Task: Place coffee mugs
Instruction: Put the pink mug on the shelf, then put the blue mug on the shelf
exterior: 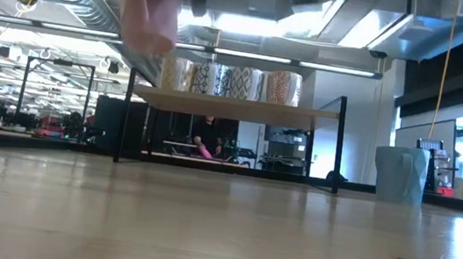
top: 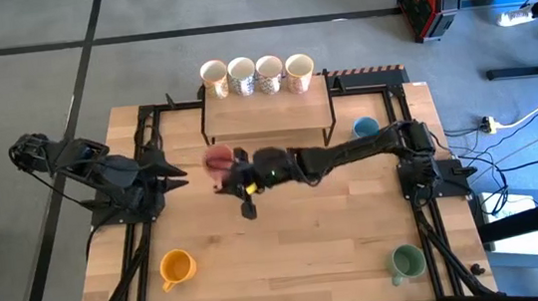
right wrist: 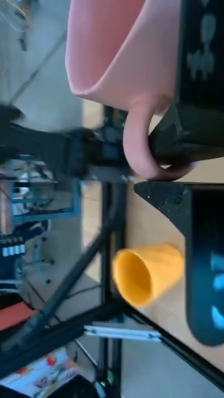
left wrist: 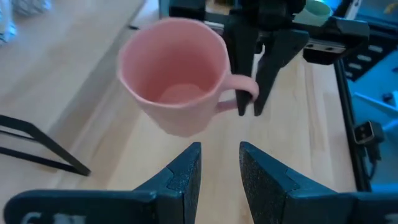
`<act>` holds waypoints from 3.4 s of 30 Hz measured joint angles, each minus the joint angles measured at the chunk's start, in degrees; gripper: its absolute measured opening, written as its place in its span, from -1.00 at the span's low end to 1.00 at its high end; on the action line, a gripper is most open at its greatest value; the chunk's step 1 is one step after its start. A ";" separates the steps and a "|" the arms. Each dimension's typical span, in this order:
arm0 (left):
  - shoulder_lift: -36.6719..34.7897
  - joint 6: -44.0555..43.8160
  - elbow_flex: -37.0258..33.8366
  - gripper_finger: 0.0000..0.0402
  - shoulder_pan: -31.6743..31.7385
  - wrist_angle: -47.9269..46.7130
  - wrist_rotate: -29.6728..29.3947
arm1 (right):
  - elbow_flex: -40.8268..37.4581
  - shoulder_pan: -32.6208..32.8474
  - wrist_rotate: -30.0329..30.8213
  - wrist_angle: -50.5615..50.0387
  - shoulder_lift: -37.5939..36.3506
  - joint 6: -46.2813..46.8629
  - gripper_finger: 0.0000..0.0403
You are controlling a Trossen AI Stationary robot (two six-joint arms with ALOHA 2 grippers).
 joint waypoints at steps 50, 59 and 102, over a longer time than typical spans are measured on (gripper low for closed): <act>-0.49 -0.19 0.00 -0.49 0.02 1.17 -7.94 | 2.48 -20.94 -15.95 13.95 8.75 -5.73 -0.94; -0.49 -0.09 0.00 -0.49 0.04 1.79 -7.94 | 2.52 -20.87 -16.26 13.44 9.40 -5.55 -0.91; -0.47 -0.52 0.01 -0.49 0.04 2.12 -7.85 | 2.48 -20.45 -10.75 -0.66 5.50 -2.59 -0.31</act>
